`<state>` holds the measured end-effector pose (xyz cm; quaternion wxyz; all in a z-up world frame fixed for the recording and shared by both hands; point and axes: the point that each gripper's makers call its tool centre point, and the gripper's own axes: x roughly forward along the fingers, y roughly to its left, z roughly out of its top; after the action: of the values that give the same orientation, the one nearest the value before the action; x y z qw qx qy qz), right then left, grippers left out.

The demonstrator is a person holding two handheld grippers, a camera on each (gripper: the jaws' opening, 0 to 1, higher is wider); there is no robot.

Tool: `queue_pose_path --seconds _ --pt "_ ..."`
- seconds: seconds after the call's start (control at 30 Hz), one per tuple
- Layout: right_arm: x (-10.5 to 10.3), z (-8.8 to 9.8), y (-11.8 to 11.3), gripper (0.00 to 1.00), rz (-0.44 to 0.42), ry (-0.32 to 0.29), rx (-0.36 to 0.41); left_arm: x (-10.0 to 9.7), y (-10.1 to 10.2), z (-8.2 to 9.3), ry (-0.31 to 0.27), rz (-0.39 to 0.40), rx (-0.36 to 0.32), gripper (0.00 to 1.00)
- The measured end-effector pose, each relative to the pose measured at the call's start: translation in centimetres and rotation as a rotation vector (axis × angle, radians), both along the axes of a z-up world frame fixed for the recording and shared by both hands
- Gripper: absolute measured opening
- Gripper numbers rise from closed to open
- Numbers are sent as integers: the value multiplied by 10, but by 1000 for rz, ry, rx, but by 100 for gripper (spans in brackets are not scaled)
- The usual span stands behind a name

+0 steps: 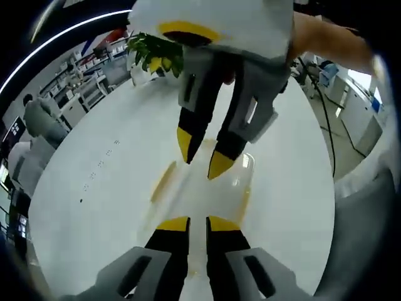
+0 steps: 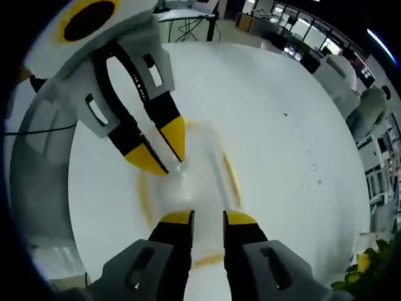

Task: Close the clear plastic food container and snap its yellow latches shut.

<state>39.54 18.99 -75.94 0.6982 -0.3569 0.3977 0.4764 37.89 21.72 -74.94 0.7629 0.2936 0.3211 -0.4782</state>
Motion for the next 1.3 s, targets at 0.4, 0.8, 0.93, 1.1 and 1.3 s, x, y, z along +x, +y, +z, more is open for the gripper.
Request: queue_pose_path --seconds 0.4,0.8,0.93,1.1,1.3 --pt "3 -2 11 13 -5 14 22 -8 -17 -2 55 3 -74 2" --pt "30 5 26 8 -82 -34 110 -30 -20 -11 87 -27 -78 2" --pt "46 4 23 7 -136 -69 104 -35 -17 -14 96 -30 -67 2" --pt "56 -4 21 5 -169 -63 98 -37 -17 -14 93 -28 -70 2" --pt "63 -25 16 0 -187 -51 50 -38 -17 -15 81 -30 -72 3"
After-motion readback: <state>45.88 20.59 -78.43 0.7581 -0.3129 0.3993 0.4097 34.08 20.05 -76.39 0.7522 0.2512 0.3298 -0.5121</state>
